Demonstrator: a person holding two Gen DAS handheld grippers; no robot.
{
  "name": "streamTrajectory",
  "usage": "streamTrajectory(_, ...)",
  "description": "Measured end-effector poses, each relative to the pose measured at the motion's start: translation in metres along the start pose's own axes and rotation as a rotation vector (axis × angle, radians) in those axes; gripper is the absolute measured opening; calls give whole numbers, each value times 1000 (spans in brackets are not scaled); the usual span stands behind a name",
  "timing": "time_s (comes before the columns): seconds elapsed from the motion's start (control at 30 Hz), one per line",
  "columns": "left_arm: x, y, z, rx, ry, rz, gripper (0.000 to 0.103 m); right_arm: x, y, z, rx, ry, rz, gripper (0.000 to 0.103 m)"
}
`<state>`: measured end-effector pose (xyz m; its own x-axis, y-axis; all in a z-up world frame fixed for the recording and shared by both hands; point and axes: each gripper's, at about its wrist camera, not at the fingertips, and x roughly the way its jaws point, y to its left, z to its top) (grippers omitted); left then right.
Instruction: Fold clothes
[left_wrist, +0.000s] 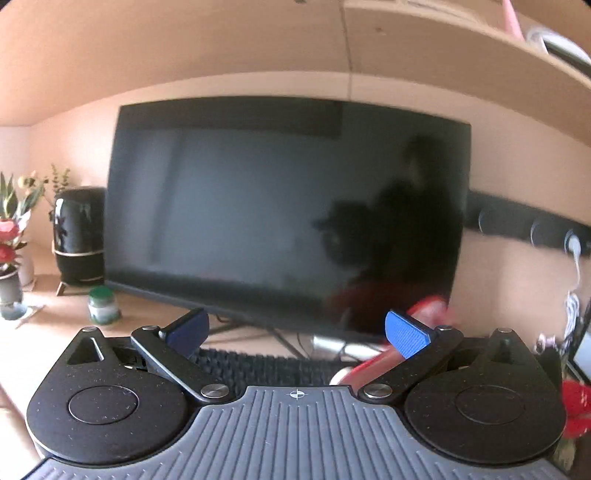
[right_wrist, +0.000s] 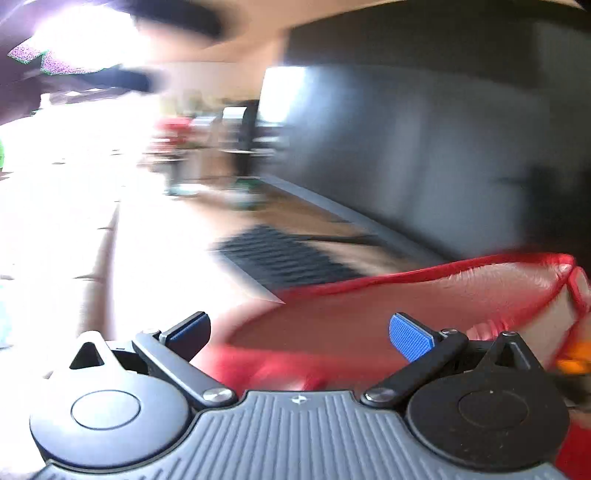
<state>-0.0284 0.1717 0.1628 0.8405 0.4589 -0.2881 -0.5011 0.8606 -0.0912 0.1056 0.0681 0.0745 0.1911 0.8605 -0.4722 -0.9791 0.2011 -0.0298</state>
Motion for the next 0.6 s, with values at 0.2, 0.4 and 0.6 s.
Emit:
streamTrajectory(0.2,38,-17,-11,8,99,-163,103,-50,-13,-34,20,56,12,103)
streamTrajectory(0.4,144,-89,-60,50,365,-492,103,-83,-92,-107,235,275,-377,103)
streamTrajectory(0.6,206,-129,-121,94,608,-529,103,-128,-111,-166,354,392,-510,103)
